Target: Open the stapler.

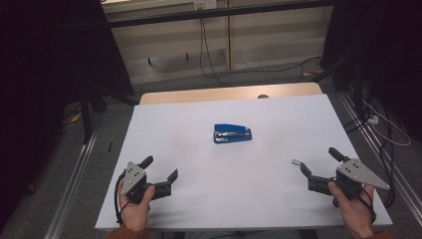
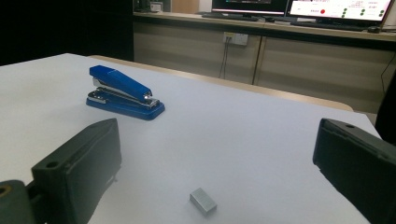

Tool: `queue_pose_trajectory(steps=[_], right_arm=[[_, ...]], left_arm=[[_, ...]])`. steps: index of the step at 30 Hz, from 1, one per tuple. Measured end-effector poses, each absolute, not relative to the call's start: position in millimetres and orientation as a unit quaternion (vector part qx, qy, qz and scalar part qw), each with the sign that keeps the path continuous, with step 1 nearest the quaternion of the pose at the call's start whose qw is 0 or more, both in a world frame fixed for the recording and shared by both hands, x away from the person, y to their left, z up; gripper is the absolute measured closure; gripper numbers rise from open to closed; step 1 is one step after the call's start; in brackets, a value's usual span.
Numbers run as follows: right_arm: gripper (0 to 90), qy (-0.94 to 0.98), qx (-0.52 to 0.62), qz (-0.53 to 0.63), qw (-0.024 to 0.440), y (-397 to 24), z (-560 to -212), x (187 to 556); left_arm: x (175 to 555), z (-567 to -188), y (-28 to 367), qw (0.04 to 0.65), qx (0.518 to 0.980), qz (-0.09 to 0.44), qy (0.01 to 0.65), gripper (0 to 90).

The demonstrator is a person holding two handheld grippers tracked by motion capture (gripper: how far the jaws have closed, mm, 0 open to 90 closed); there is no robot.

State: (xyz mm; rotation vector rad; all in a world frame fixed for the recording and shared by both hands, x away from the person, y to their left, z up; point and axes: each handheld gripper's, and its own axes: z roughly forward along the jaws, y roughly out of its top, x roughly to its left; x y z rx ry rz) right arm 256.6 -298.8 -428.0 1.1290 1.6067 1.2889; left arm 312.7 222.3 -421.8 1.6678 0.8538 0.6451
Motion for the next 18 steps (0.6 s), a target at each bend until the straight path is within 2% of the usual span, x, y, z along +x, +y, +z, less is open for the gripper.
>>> queue_pose_trajectory(steps=[8, 13, 16, 18], right_arm=[[0.5, 0.633, 0.44, 0.508, 0.383, -297.6, -428.5, 258.2], [0.5, 0.636, 0.439, 0.511, 0.376, -297.5, -429.0, 258.7], [0.5, 0.64, 0.435, 0.514, 0.37, -295.7, -429.0, 259.5], [0.5, 0.641, 0.432, 0.52, 0.363, -293.5, -428.8, 259.6]], left_arm=[[309.3, -418.8, 219.5, 0.553, 0.704, 0.275, 0.351, 2.7], [311.0, -420.1, 218.0, 0.545, 0.708, 0.271, 0.358, 2.7], [312.1, -420.1, 217.8, 0.524, 0.715, 0.287, 0.364, 2.7], [314.0, -420.5, 216.9, 0.527, 0.718, 0.273, 0.363, 2.7]])
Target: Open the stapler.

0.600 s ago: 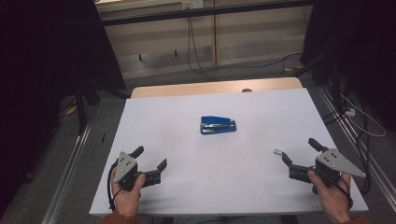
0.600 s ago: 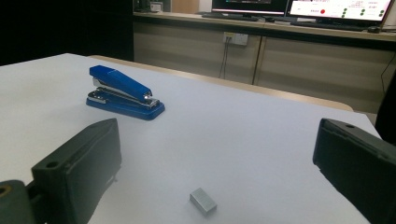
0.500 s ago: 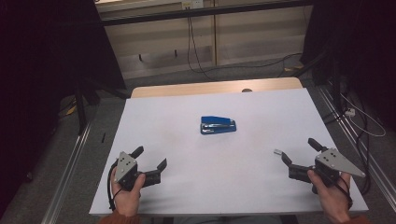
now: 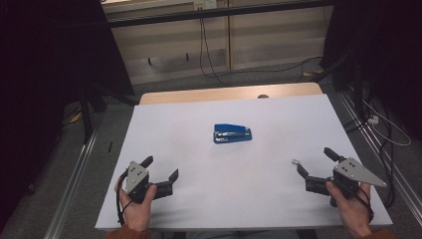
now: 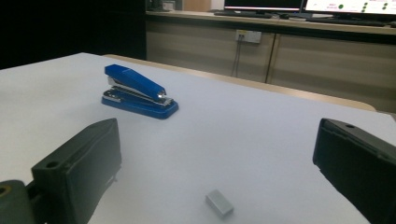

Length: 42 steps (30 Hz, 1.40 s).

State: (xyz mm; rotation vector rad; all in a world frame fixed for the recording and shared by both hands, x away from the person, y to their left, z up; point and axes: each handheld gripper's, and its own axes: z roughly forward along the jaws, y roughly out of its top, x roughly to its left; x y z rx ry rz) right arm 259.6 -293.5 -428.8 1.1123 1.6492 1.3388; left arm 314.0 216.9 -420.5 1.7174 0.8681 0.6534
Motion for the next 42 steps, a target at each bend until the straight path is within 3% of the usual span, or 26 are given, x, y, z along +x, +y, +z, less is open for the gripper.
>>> queue_pose_trajectory(steps=[9, 18, 24, 42], right_arm=[[0.3, 0.663, 0.419, 0.515, 0.345, -285.0, -429.4, 260.3], [0.3, 0.672, 0.406, 0.515, 0.344, -278.8, -425.3, 267.1], [1.8, 0.678, 0.399, 0.524, 0.327, -271.4, -423.3, 275.5], [0.8, 0.697, 0.369, 0.529, 0.313, -248.1, -418.4, 295.4]], left_arm=[[317.2, -419.8, 214.2, 0.534, 0.728, 0.253, 0.348, 3.4], [323.7, -421.5, 207.3, 0.502, 0.747, 0.261, 0.35, 5.1], [326.7, -423.9, 201.7, 0.494, 0.762, 0.236, 0.346, 5.1], [345.6, -418.5, 175.0, 0.501, 0.761, 0.252, 0.327, 2.7]])
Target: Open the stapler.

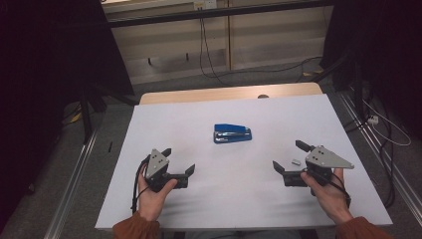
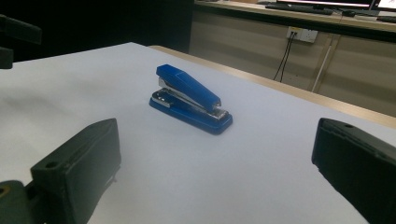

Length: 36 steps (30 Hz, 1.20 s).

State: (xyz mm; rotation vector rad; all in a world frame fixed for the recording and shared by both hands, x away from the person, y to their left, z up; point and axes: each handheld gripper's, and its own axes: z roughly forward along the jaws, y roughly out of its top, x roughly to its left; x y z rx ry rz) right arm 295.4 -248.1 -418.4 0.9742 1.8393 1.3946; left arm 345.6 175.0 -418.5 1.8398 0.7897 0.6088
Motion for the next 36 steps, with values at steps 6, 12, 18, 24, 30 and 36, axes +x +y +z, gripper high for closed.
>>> queue_pose_trajectory(steps=[6, 12, 18, 24, 30, 36], right_arm=[[1.6, 0.702, 0.365, 0.523, 0.317, -241.9, -417.2, 303.6], [1.6, 0.692, 0.366, 0.54, 0.308, -235.2, -410.5, 311.7], [2.0, 0.693, 0.371, 0.538, 0.304, -230.2, -411.3, 320.8], [2.2, 0.695, 0.374, 0.538, 0.296, -225.9, -412.9, 327.6], [2.3, 0.697, 0.374, 0.539, 0.291, -218.4, -414.3, 334.5], [1.0, 0.695, 0.385, 0.537, 0.284, -211.1, -416.7, 346.7]], left_arm=[[351.9, -415.2, 165.0, 0.502, 0.766, 0.257, 0.307, 3.9], [357.8, -413.0, 158.4, 0.51, 0.763, 0.254, 0.306, 3.1], [368.9, -415.4, 153.3, 0.506, 0.769, 0.239, 0.309, 3.2], [381.8, -417.9, 147.4, 0.507, 0.769, 0.235, 0.31, 3.1], [394.2, -417.5, 142.3, 0.508, 0.768, 0.236, 0.312, 4.1], [402.7, -420.7, 136.3, 0.507, 0.769, 0.242, 0.304, 3.8]])
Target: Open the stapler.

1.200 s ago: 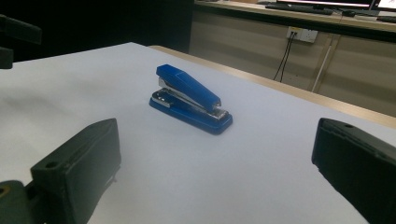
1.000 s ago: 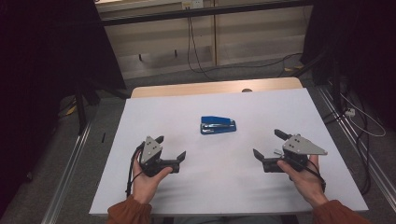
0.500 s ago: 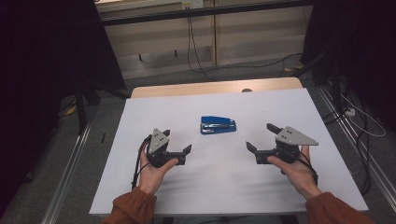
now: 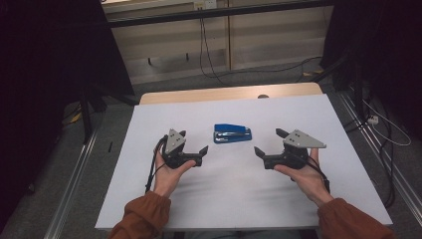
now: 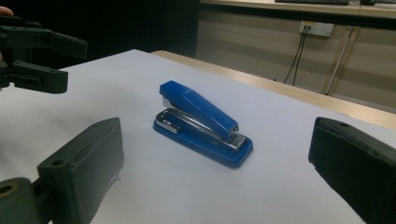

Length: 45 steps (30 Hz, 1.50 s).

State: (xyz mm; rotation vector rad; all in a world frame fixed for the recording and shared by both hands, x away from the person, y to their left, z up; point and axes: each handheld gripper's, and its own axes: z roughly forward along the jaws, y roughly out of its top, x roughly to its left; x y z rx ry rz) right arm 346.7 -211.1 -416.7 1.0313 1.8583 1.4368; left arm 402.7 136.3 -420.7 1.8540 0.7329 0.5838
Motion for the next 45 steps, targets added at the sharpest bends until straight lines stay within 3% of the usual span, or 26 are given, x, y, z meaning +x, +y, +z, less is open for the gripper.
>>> queue_pose_trajectory(steps=[27, 31, 42, 45], right_arm=[[11.6, 0.697, 0.385, 0.538, 0.275, -181.3, -420.8, 396.9], [13.5, 0.699, 0.385, 0.537, 0.274, -176.8, -423.5, 402.1], [25.5, 0.702, 0.387, 0.537, 0.262, -167.1, -431.3, 415.6], [34.1, 0.706, 0.383, 0.531, 0.271, -165.6, -433.4, 418.3]], left_arm=[[460.9, -414.5, 112.2, 0.522, 0.752, 0.247, 0.319, 4.2], [463.7, -421.8, 113.3, 0.501, 0.764, 0.248, 0.323, 3.7], [468.3, -428.7, 113.9, 0.493, 0.768, 0.238, 0.331, 4.0], [468.0, -429.4, 112.4, 0.49, 0.772, 0.24, 0.327, 4.0]])
